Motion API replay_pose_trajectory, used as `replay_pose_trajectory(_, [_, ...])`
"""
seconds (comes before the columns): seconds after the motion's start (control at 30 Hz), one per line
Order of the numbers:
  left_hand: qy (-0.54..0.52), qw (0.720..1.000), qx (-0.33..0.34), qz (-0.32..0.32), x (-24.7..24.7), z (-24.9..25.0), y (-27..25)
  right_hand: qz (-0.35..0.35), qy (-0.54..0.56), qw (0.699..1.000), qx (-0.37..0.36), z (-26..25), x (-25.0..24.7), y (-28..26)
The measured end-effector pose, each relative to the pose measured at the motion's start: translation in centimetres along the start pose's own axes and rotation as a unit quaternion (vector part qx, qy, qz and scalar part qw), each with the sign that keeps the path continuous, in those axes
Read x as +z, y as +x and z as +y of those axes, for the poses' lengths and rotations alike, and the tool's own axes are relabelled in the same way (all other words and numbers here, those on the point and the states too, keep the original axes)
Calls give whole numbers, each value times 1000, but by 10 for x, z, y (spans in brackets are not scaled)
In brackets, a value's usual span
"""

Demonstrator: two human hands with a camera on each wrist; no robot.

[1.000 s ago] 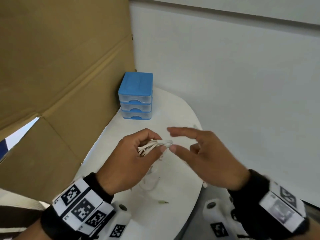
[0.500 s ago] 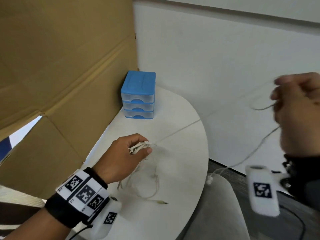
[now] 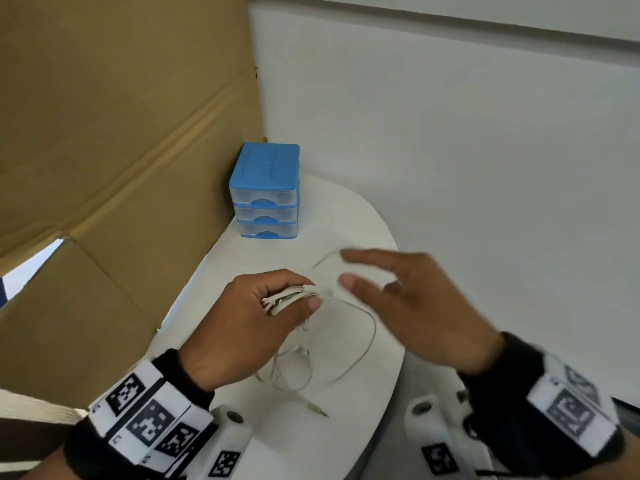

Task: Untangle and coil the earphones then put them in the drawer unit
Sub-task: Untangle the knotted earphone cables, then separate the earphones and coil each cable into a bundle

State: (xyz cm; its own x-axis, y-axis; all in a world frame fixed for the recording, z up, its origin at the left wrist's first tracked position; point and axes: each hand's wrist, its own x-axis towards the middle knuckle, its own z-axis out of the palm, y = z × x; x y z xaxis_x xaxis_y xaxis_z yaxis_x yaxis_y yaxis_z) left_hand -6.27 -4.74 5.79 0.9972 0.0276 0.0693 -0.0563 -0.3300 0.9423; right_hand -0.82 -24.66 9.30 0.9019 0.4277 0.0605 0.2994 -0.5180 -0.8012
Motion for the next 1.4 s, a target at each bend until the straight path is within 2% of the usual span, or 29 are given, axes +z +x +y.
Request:
replay_pose_trajectory(0.03, [-3, 1000, 4, -1, 0, 2, -1, -46, 1, 999, 2, 0, 9, -3])
replay_pose_trajectory(0.1, [-4, 1000, 10, 3, -2, 3, 0, -94, 9, 996, 1, 2, 11, -5])
replay_pose_trajectory(0.2, [-20, 1000, 7, 13, -4, 4, 1, -95, 67, 993, 0, 3, -1, -2])
replay_pose_trajectory(0.23, [-27, 1000, 1, 12, -4, 4, 2, -60, 84, 995, -8, 1, -6, -1])
replay_pose_trajectory(0.3, [-26, 1000, -13, 9, -6, 1, 4, 68, 114, 990, -44, 1, -19, 5])
replay_pose_trajectory(0.4, [27, 999, -37, -1, -13, -18, 9, 265, 137, 950, -94, 6, -54, 16])
replay_pose_trajectory(0.47, [54, 996, -71, -12, -15, -31, 10, 332, 158, 925, -99, 9, -79, 18])
replay_pose_trajectory(0.5, [53, 994, -93, -12, -15, -36, 11, 339, 157, 923, -95, 10, -88, 18])
replay_pose_trajectory(0.57, [42, 991, -126, 7, -13, -43, 12, 328, 149, 929, -83, 12, -96, 17])
replay_pose_trajectory(0.63, [63, 989, -130, 24, -15, -48, 15, 303, 148, 938, -77, 12, -89, 18])
replay_pose_trajectory(0.77, [200, 970, -137, -2, -20, -49, 12, 205, 132, 967, -75, 12, -60, 18])
replay_pose_trajectory(0.83, [231, 969, -82, 27, -15, -39, 9, 116, 120, 983, -74, 11, -43, 14])
replay_pose_trajectory(0.9, [182, 983, 2, 39, -5, -22, 3, 17, 114, 991, -69, 7, -26, 8])
replay_pose_trajectory(0.97, [114, 992, 44, 6, 6, -2, -2, -41, 95, 993, -63, 4, -15, 3])
replay_pose_trajectory(1.03, [1, 999, 27, -32, 10, 15, -6, -44, 81, 994, -58, 2, -10, 1])
replay_pose_trajectory(1.13, [-170, 981, -90, -33, 7, 26, -7, -1, 73, 996, -47, 4, -9, 3])
replay_pose_trajectory(1.23, [-220, 960, -167, -51, 4, 28, -5, 41, 62, 997, -30, 10, -10, 5])
replay_pose_trajectory(1.33, [-193, 963, -165, -93, 6, 26, -4, 54, 57, 996, -30, 12, -11, 6])
replay_pose_trajectory(1.4, [-148, 974, -146, -86, 9, 20, -5, 76, 60, 995, -28, 18, -13, 10])
